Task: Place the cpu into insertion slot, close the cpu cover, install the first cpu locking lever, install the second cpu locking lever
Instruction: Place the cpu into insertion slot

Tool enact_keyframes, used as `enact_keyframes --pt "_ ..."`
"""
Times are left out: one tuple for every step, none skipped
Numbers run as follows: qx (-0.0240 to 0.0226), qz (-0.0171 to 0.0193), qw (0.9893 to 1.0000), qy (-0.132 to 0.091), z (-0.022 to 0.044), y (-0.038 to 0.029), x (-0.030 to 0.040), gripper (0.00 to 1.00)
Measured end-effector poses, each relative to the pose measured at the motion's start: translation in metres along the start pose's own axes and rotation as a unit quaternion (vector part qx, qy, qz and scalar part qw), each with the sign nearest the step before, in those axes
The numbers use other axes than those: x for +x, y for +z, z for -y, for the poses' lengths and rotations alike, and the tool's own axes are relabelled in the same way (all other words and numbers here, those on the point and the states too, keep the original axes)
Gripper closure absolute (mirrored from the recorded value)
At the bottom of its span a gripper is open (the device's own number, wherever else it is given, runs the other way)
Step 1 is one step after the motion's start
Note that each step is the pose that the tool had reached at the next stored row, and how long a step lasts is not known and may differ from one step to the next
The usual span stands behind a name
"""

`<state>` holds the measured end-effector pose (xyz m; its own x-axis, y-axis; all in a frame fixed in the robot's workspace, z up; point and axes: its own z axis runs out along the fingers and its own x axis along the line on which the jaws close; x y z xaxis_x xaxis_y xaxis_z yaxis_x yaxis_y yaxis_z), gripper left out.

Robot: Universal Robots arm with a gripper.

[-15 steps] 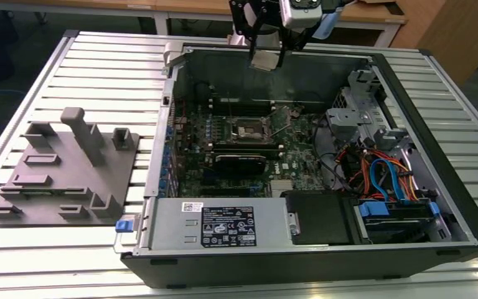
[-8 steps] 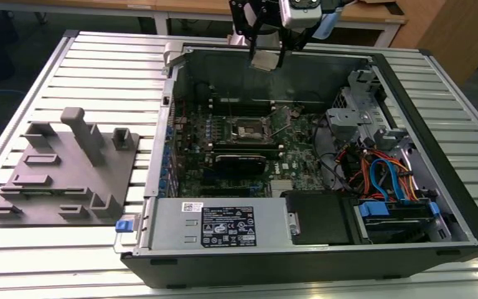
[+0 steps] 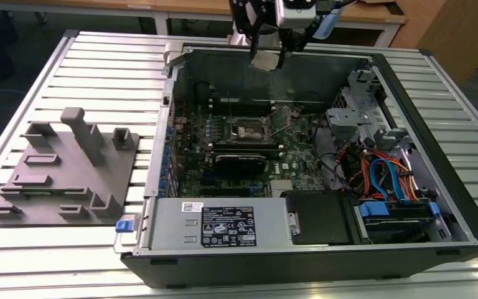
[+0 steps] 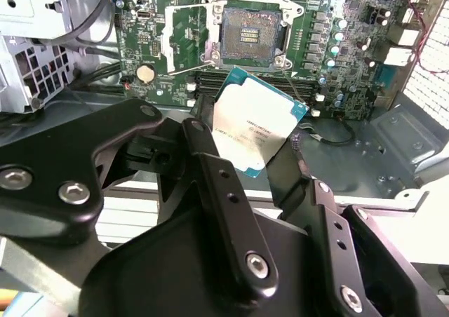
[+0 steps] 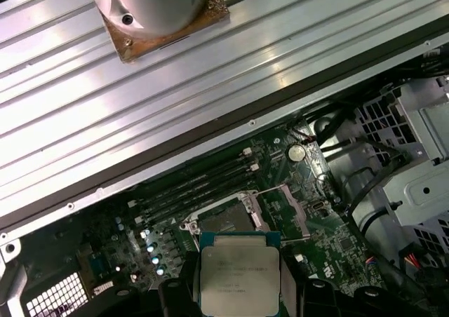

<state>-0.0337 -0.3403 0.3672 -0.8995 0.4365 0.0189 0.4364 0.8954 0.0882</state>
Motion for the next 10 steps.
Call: enact_keyframes --pt "0.0000 0.0000 1.0000 0.000 0.0000 0.0000 0.0000 0.46" --pt "0.0000 0.0000 1.0000 0.000 0.0000 0.0000 0.0000 0.46" --pt "0.0000 0.0000 1.0000 0.000 0.0000 0.0000 0.0000 0.46" --pt "0.0000 0.0000 1.0000 0.000 0.0000 0.0000 0.0000 0.46" --pt "0.0000 0.0000 1.0000 0.000 0.0000 0.0000 0.0000 0.46" --pt "0.0000 0.0000 1.0000 0.000 0.0000 0.0000 0.0000 0.46" --pt "0.0000 0.0000 1.0000 0.000 0.0000 0.0000 0.0000 0.46" --pt "0.0000 0.0000 1.0000 0.000 0.0000 0.0000 0.0000 0.46" --pt "0.0000 0.0000 1.0000 0.000 0.0000 0.0000 0.0000 0.46" --pt "0.0000 0.0000 1.0000 0.000 0.0000 0.0000 0.0000 0.46"
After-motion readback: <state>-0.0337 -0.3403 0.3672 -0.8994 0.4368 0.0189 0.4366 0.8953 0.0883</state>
